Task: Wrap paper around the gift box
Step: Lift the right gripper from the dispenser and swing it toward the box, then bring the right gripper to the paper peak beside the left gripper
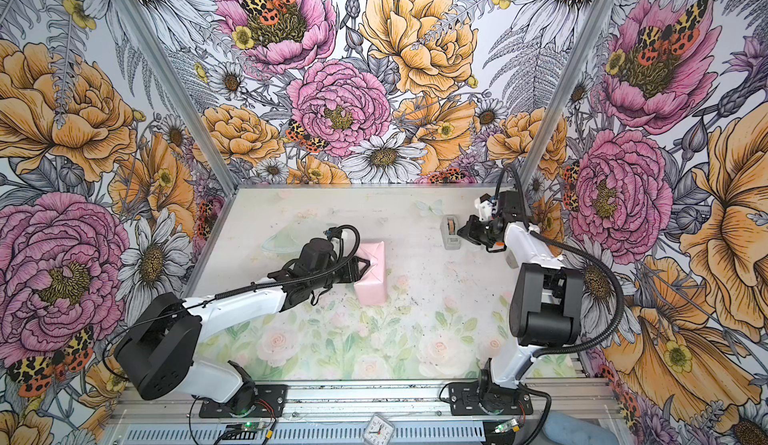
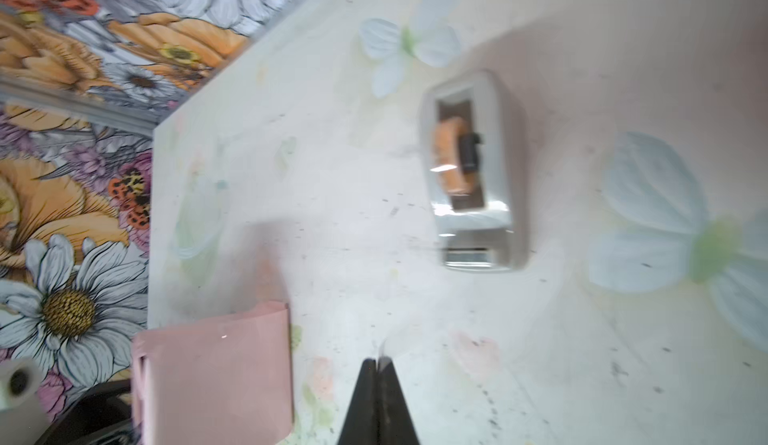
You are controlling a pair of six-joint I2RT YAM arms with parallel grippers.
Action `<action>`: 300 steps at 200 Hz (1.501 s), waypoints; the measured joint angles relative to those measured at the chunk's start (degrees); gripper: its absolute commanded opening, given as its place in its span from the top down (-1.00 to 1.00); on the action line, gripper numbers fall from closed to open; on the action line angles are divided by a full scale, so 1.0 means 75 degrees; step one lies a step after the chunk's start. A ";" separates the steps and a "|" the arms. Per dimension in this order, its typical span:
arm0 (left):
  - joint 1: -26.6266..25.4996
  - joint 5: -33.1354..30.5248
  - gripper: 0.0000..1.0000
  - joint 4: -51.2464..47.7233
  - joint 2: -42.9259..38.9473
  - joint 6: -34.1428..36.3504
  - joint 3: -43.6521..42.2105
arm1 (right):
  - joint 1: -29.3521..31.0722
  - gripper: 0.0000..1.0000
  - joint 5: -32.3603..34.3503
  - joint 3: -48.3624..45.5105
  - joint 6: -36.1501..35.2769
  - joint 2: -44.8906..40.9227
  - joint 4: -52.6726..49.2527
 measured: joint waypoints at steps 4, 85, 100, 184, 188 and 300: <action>-0.0006 0.0000 -0.19 0.0000 0.0000 -0.0003 0.0000 | 0.0192 1.00 -0.0087 0.0073 -0.0052 -0.0093 -0.0050; -0.0052 -0.0052 -0.19 -0.0003 0.0000 0.0017 0.0009 | 0.3652 1.00 -0.1291 0.1416 -0.1160 0.0242 -0.1498; -0.0052 -0.0058 -0.19 -0.0003 0.0000 0.0023 0.0009 | 0.3850 1.00 -0.1320 0.1652 -0.1399 0.0533 -0.1897; -0.0096 -0.0122 -0.19 -0.0020 0.0000 0.0023 0.0023 | 0.4138 1.00 -0.1134 0.2553 -0.2317 0.1690 -0.3698; -0.0096 -0.0122 -0.19 -0.0020 0.0000 0.0023 0.0023 | 0.4150 1.00 -0.1110 0.2591 -0.2334 0.1722 -0.3754; -0.0102 -0.0169 -0.21 -0.0058 0.0000 0.0085 0.0050 | 0.4147 1.00 -0.0828 0.3130 -0.2317 0.2460 -0.4529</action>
